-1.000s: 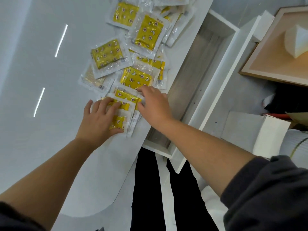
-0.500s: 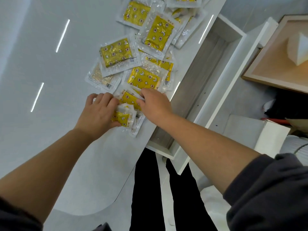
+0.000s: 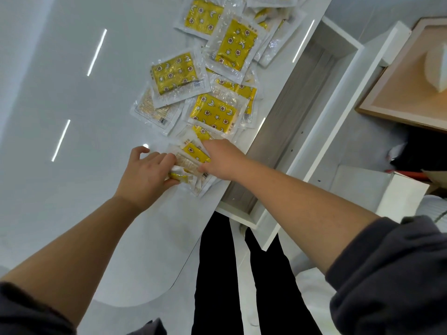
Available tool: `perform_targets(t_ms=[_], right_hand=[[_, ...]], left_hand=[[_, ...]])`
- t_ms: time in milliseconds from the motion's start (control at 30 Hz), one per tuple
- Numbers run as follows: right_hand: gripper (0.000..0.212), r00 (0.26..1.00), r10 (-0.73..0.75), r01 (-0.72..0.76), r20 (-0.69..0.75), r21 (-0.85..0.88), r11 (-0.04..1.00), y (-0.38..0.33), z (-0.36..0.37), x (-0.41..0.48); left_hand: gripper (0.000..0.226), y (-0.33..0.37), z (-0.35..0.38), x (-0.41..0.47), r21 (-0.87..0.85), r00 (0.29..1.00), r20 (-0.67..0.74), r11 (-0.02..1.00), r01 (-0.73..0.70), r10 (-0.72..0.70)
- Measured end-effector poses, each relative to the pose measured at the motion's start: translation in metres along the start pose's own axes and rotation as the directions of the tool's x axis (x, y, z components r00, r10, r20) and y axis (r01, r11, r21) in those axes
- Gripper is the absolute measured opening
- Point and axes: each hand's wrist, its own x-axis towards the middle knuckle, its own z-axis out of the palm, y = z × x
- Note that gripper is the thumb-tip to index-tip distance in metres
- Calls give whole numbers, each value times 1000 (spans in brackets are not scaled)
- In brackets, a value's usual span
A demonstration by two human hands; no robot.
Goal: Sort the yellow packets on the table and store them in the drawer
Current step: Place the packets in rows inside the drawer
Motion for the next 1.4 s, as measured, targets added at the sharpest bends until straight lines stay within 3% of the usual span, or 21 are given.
perform_targets(t_ms=[67,133,200,233,300,367,400,433,467,533,633,667,733,767,833,900,967,1067,1167,1300,1400], right_hand=[[41,1000,9,-8,-11,95,995,7,-1,-4],[43,999,24,-14,-37,247,969,14,-8,-11],[42,995,68,-30,-79,404,914,22,-17,-18],[38,990,103,-40,-99,500,865,27,-20,-21],[31,980,169,-49,-101,706,707,35,-27,-29],[31,976,204,-55,-74,825,562,44,-31,-35],[32,977,207,-63,-51,860,507,48,-32,-38],[33,980,200,-71,-24,889,453,52,-33,-40],[33,982,189,-82,1,903,421,54,-34,-43],[32,985,169,-88,18,905,416,59,-36,-48],[24,990,138,-70,19,924,376,69,-40,-55],[19,992,126,-67,29,948,310,74,-43,-58],[18,994,97,-64,57,995,80,89,-50,-65],[22,995,59,-82,85,996,-46,97,-54,-69],[32,985,-94,-158,143,972,-177,107,-61,-81],[37,947,-256,-246,196,953,-179,109,-61,-90],[48,915,-343,-263,213,959,-107,110,-61,-94],[64,910,-361,-241,203,969,-63,119,-65,-99],[70,920,-352,-222,172,969,-106,132,-66,-104],[77,908,-385,-236,165,961,-146,152,-60,-107],[67,913,-378,-238,153,953,-188,163,-55,-106]], left_hand=[[34,-1,-2,-2,-60,1000,4,998,24,-24],[35,2,-7,0,-224,987,52,961,160,-153],[34,9,-15,5,-466,906,163,779,420,-390],[31,12,-19,8,-593,832,246,602,535,-497],[24,18,-24,14,-803,692,447,86,589,-566],[28,26,-32,19,-816,672,576,-381,435,-465],[34,30,-35,23,-774,693,597,-518,365,-404],[38,36,-39,27,-738,714,602,-591,326,-357],[38,43,-43,33,-727,732,596,-609,317,-330],[32,59,-49,44,-762,741,582,-543,353,-335],[24,78,-47,61,-813,678,572,-427,396,-462],[24,81,-45,65,-813,661,572,-443,378,-485],[30,85,-45,69,-767,673,593,-564,306,-441],[39,87,-44,69,-716,700,607,-641,277,-376],[61,96,-45,68,-617,766,599,-743,258,-233],[73,113,-48,71,-580,813,570,-760,293,-122],[64,135,-53,78,-630,830,554,-686,362,-71],[56,157,-58,89,-711,826,552,-578,400,-108],[66,165,-58,97,-706,848,527,-585,399,-58],[61,173,-54,107,-698,871,491,-581,418,37],[63,177,-50,113,-683,871,486,-589,432,76]])
